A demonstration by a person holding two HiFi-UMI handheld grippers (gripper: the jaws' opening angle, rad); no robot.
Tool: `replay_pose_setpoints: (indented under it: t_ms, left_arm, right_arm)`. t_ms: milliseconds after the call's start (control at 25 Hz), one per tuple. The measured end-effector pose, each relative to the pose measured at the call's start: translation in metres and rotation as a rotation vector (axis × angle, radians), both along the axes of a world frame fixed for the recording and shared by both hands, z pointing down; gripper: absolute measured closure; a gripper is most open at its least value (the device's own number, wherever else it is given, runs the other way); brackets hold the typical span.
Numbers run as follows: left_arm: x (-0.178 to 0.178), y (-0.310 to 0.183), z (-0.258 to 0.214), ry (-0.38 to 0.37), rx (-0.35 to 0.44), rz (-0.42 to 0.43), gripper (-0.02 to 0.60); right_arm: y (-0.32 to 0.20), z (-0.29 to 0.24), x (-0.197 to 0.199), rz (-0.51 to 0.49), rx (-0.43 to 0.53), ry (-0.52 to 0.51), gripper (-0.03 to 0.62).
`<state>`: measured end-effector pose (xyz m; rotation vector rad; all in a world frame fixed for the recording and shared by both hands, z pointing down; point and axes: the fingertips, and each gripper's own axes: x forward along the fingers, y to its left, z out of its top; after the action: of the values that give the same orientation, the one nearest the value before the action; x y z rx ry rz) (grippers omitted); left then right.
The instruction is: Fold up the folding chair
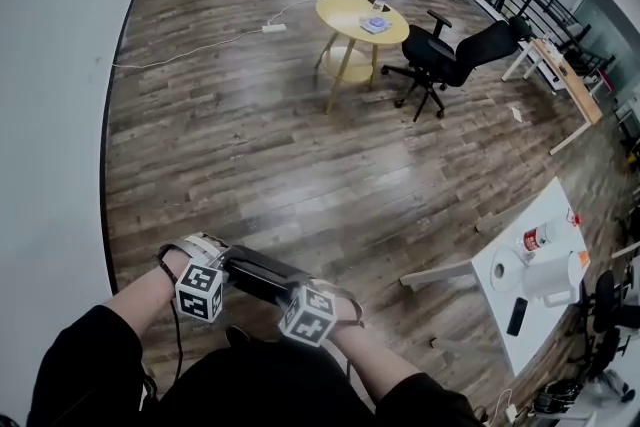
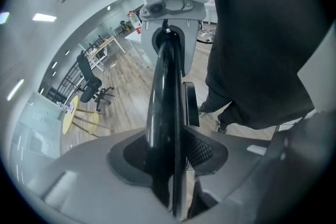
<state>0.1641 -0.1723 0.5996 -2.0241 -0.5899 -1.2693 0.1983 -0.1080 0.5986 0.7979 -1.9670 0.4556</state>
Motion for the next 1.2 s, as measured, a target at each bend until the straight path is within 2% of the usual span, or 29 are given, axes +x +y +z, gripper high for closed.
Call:
replay_pose_setpoints:
  t_ms: [80,320,560,920,1200]
  left_arm:
    - [-0.001,0.001,0.003,-0.019,-0.015,-0.003,0.457]
    - [0.000,-0.003,0.004,-0.104,-0.047,-0.011,0.490]
    - [-0.001,0.002,0.002,-0.186,-0.117,-0.037,0.529]
    - [0.013,0.003,-0.009,-0.243,-0.199,-0.224,0.532]
    - [-0.008,0.017,-0.013,-0.294,-0.267,-0.356,0.531]
  right_arm:
    - [-0.002,0.000,0.000,0.000,-0.003,-0.003,0.510]
    - [-0.006,-0.001,0.004,-0.013,-0.011,-0.007,0.510]
    - [-0.006,-0.001,0.011,-0.036,-0.020,-0.006,0.520]
    - [-0.021,-0.011,0.038,-0.215,-0.032,0.017,0.545]
    - [-0.016,-0.013,0.026,-0.409,-0.085,0.024,0.545]
